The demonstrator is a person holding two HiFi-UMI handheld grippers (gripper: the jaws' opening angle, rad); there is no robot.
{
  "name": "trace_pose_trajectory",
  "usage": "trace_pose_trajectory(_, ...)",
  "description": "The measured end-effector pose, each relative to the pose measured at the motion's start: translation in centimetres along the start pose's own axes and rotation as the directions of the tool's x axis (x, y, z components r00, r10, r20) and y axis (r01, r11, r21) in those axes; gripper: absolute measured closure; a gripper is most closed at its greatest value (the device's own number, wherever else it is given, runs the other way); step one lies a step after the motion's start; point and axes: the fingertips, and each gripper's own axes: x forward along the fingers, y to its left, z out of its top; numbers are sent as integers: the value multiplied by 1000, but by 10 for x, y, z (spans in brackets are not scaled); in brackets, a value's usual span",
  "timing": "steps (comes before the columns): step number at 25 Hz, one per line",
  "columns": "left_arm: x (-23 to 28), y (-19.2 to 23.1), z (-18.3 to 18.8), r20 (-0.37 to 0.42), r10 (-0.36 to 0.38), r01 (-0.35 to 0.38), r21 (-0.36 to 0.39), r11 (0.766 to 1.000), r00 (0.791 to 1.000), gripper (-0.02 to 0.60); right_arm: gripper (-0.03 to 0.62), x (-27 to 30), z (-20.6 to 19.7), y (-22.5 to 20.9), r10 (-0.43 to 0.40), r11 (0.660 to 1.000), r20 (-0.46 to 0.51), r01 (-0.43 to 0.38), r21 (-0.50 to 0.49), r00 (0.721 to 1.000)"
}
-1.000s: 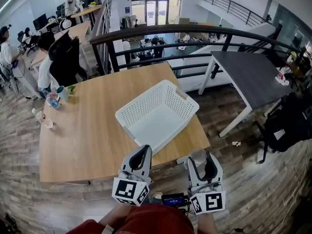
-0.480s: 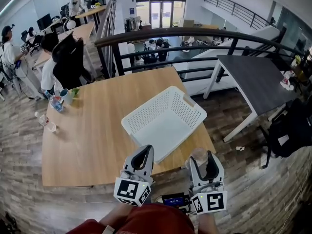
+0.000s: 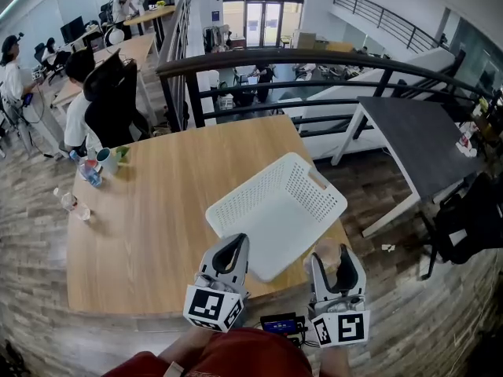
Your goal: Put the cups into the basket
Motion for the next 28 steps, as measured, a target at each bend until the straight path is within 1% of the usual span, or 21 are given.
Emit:
trace_pose_trajectory(4,12,18,8,9,-3,3,0,1000,1000,575,336,22,4,4,-7,1000,0,7,-13,1000)
trace_pose_trajectory(11,32,46,13,12,-36,36,-13,999,999,575,337,56,5,12,-21,999,-10,21,-25,1000)
trace_pose_trajectory(19,47,62,17,-1,-65,65,-32,997,998,575,336,79,8,15,-42,999,-19,42,-27,999)
trace_pose_trajectory(23,55,66,14,-5,-47,46,-28,999,999,575,338,89,3,8,-30,999,-25,29,-22,999)
trace_pose_trajectory(28,63,70,14,-4,12,-12,-24,1000,1000,575,338,103,2,-4,17,1000,-20,-17,-5,1000)
